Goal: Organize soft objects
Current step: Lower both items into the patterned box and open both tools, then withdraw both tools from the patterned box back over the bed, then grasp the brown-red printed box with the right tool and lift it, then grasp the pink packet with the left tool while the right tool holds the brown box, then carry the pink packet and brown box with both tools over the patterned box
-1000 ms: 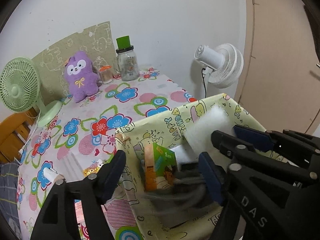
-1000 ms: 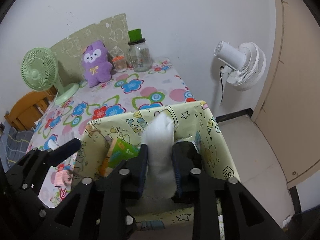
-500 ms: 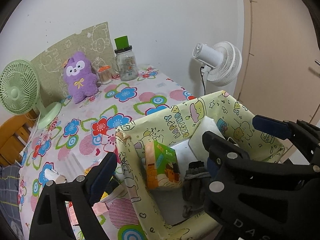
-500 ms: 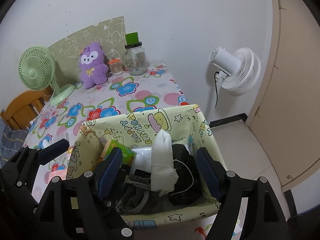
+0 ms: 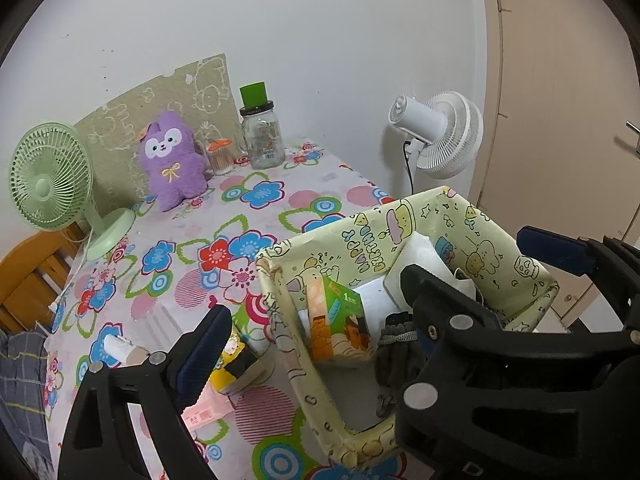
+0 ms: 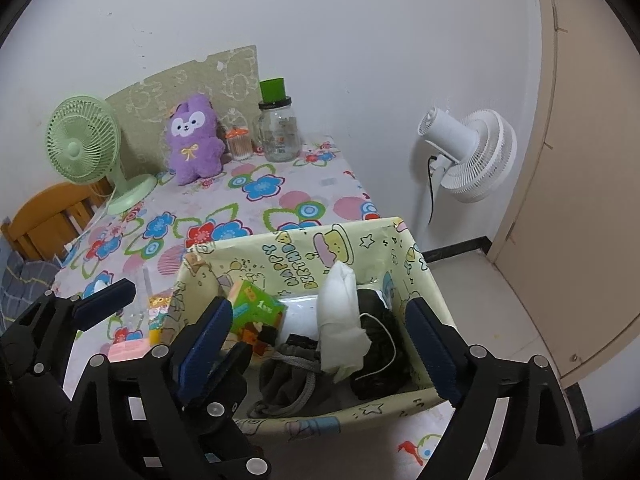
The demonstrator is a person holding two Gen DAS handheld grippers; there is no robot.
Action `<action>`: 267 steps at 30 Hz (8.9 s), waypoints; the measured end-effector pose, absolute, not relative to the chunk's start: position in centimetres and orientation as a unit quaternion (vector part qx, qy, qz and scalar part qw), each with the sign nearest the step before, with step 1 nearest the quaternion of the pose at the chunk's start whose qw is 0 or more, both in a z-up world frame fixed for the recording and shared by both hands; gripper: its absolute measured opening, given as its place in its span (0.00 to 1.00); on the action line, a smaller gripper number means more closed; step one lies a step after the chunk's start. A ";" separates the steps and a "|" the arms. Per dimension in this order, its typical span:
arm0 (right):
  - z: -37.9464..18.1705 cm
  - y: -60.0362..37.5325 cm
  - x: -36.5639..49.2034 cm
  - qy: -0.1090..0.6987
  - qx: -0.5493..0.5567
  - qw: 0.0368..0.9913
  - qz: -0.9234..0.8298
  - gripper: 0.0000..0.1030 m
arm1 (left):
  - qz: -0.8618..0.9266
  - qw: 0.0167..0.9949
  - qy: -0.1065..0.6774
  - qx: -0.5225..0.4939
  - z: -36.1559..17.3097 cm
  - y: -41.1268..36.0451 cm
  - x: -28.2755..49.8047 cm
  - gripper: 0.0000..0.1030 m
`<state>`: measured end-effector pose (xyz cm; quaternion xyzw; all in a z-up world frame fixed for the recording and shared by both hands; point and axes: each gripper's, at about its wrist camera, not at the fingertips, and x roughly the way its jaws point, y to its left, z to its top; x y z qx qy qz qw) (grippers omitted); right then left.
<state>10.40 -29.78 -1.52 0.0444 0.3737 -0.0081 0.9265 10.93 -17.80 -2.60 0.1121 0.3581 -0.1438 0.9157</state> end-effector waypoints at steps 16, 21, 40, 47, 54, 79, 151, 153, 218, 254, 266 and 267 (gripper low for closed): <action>0.1 -27.1 8.4 0.355 0.033 0.934 -0.011 0.93 | -0.139 0.924 0.342 0.098 -1.3 -15.1 9.2 0.95; 0.6 -26.3 7.9 0.352 0.027 0.936 -0.007 0.93 | -0.138 0.925 0.340 0.095 -1.0 -14.3 8.9 0.95; 1.9 -20.8 6.5 0.326 0.012 0.945 0.025 0.93 | -0.114 0.935 0.327 0.080 0.1 -9.3 7.1 0.96; 1.9 -18.6 6.6 0.327 0.009 0.944 0.040 0.93 | -0.100 0.936 0.328 0.075 0.0 -7.2 6.7 0.96; 1.7 -16.6 6.8 0.327 0.002 0.944 0.050 0.93 | -0.090 0.937 0.331 0.068 -0.2 -5.2 6.7 0.96; -0.3 -10.0 9.4 0.334 -0.041 0.938 0.083 0.87 | -0.066 0.930 0.358 0.053 -2.5 0.7 8.9 0.97; -11.8 -9.6 18.6 0.438 -0.062 0.895 0.060 0.79 | -0.085 0.882 0.462 0.041 -12.2 0.7 15.3 0.98; -12.0 -9.7 19.0 0.442 -0.060 0.893 0.060 0.80 | -0.084 0.882 0.462 0.042 -12.1 0.6 15.4 0.98; -12.4 -10.2 15.2 0.451 -0.020 0.889 0.082 0.24 | -0.112 0.886 0.441 0.091 -12.4 -0.6 10.4 0.51; -11.3 -10.8 13.9 0.443 -0.018 0.893 0.075 0.25 | -0.151 0.884 0.435 0.082 -12.1 -0.7 11.5 0.40; -9.7 -10.7 11.5 0.429 -0.021 0.899 0.091 0.25 | -0.113 0.900 0.416 0.069 -10.1 -0.1 9.7 0.40; -9.4 -10.8 11.2 0.426 -0.022 0.900 0.091 0.25 | -0.111 0.901 0.414 0.068 -9.9 -0.2 9.6 0.40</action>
